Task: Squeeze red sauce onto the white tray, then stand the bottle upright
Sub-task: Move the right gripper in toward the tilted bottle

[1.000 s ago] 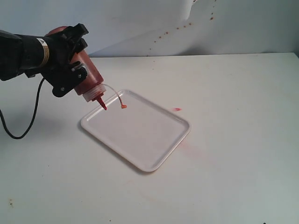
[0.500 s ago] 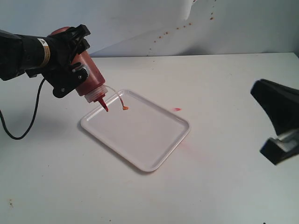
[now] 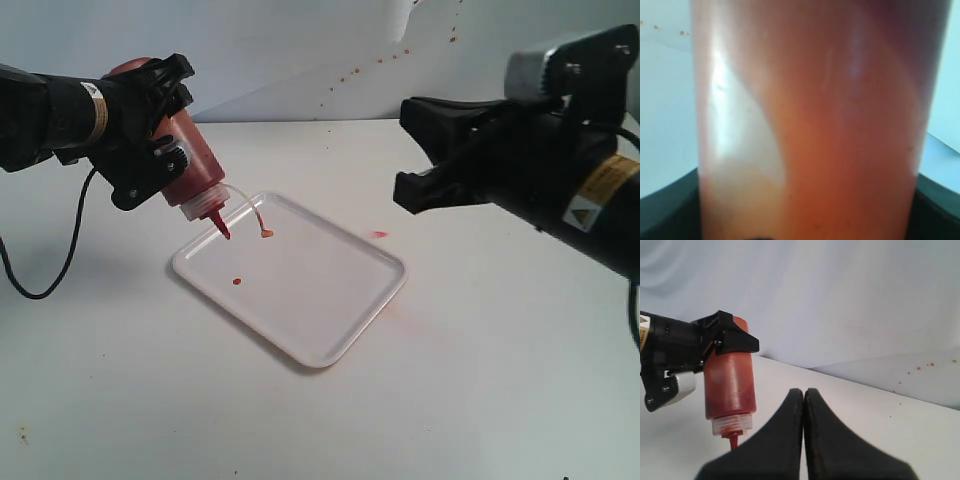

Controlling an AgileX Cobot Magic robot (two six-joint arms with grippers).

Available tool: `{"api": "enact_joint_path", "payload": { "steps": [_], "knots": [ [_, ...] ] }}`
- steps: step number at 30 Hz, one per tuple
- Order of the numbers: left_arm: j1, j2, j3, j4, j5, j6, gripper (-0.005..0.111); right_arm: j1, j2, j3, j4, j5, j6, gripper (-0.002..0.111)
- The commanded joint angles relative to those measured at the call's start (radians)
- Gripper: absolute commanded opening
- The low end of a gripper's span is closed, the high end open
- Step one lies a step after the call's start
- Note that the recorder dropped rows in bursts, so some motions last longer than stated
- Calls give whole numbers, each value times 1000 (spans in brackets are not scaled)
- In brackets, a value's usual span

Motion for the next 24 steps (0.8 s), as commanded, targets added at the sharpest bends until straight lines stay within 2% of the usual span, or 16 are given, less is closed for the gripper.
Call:
{"api": "enact_joint_path", "payload": {
  "steps": [1,5,7,15,17,19,24],
  "knots": [
    [-4,-15,-13,-9,-2,-3,0,1,139,-107,-37,-3,1,0],
    [-4,-15,-13,-9,-2,-3,0,-34,246,-212,-62,35,77,0],
    [-4,-15,-13,-9,-2,-3,0,-71,295,-263,-155,42,190,0],
    [-4,-15,-13,-9,-2,2,0,-216,489,-500,-883,-170,816,0],
    [-4,-15,-13,-9,-2,6,0,-235,547,-578,-1020,-277,909,0],
    [-4,-15,-13,-9,-2,6,0,-235,593,-644,-1085,-343,922,0],
    [-4,-15,-13,-9,-40,6,0,-230,652,-728,-1094,-292,995,3]
  ]
}}
